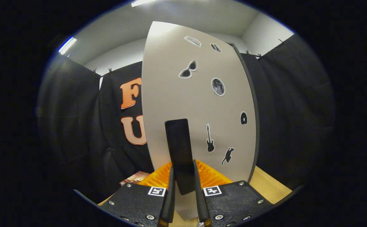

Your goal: Open the shoe cabinet door, grab the shoes and put them into the shoe cabinet, then close the shoe cabinet door.

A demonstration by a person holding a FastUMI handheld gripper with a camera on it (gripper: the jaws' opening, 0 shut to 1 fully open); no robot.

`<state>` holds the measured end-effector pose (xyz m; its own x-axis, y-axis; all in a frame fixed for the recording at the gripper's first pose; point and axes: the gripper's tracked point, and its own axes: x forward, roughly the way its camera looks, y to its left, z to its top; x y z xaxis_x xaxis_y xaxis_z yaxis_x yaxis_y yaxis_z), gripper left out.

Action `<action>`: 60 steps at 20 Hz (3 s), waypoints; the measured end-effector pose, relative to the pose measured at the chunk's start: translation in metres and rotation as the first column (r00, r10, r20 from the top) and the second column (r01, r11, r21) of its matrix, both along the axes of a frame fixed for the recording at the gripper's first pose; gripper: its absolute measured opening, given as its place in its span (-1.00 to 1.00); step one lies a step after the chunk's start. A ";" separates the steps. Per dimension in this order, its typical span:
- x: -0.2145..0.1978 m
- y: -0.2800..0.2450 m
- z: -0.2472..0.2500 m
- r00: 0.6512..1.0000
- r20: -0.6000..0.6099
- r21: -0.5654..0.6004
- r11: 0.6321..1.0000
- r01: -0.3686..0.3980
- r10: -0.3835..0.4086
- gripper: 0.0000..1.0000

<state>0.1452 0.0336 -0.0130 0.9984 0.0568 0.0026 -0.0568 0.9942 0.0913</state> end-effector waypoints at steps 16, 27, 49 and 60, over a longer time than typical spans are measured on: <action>-0.054 -0.092 -0.005 0.990 -0.013 -0.005 0.990 0.139 -0.139 -0.43; -0.075 -0.150 -0.010 0.985 -0.007 -0.046 0.984 0.169 -0.170 -0.43; -0.090 -0.248 -0.012 0.981 -0.002 -0.073 0.978 0.196 -0.196 -0.62; -0.097 -0.272 -0.012 0.988 -0.007 -0.086 0.985 0.151 -0.152 -0.56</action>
